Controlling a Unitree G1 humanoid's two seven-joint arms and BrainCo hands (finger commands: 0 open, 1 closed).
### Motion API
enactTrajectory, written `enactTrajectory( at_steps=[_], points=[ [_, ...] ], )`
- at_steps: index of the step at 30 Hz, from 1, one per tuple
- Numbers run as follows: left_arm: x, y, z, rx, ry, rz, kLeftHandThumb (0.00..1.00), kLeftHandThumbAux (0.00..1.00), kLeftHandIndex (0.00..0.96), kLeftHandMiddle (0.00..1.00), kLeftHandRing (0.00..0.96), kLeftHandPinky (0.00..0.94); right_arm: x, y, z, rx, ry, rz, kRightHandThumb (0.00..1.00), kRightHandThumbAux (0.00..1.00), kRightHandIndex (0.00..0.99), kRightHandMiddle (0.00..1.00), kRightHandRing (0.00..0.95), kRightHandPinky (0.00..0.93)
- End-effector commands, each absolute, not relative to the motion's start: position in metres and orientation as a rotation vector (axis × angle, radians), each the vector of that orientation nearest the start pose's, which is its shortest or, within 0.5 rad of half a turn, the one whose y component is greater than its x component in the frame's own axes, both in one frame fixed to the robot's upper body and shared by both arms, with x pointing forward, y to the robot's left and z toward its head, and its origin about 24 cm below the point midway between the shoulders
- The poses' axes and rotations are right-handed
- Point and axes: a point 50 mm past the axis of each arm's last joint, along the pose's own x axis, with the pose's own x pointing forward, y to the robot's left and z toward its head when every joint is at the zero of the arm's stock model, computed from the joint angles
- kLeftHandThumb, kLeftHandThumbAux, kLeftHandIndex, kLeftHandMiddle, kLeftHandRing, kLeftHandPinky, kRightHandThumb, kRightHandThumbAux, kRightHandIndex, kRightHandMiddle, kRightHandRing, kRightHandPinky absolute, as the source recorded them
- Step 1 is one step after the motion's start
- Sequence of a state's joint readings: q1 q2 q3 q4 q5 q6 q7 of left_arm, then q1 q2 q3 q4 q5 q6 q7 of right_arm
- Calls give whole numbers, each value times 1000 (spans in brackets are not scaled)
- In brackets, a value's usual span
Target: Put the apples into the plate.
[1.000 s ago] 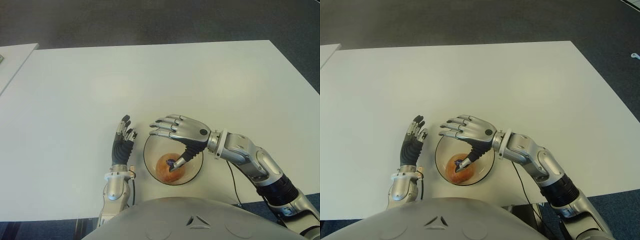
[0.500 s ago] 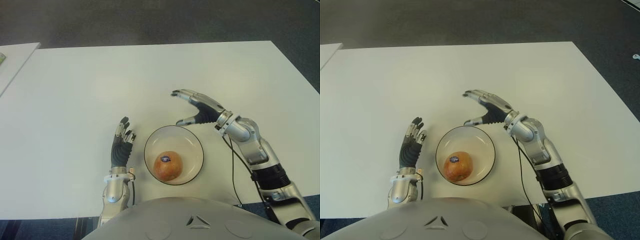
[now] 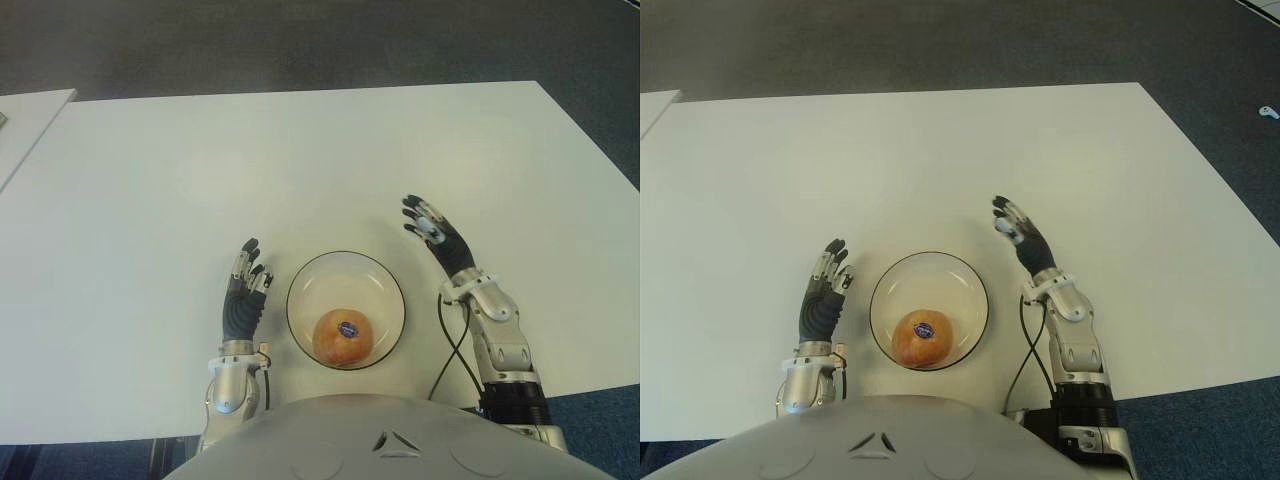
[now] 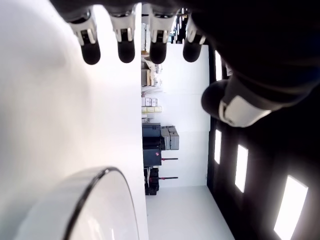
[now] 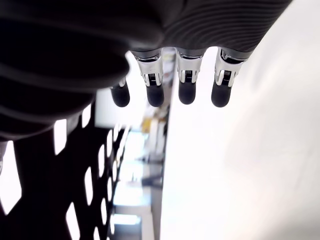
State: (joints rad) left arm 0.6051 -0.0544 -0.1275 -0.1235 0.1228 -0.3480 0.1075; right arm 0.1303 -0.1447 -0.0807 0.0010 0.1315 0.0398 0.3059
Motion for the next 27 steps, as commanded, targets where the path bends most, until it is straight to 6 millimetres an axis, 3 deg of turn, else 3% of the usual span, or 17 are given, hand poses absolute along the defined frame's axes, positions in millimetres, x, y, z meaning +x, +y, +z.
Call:
enactTrajectory(
  at_steps=[1,9,16,27],
  points=[
    [119,146,-9,59,127,147,33,493,0,0,0,0,217,-191,6,176,184,114,87,375,8,20,0,3],
    [117,147,-11,-23,94,169,66,444,0,0,0,0,208,-192,5,280,161,75,127,414,75,92,40,55],
    [114,148,-13,-106,75,197,89,408,0,0,0,0,197,-190,-2,265,140,40,155,426,123,139,86,100],
    [101,149,-23,-58,122,214,79,395,0,0,0,0,178,-184,-19,230,153,7,140,468,129,148,111,135]
  ],
)
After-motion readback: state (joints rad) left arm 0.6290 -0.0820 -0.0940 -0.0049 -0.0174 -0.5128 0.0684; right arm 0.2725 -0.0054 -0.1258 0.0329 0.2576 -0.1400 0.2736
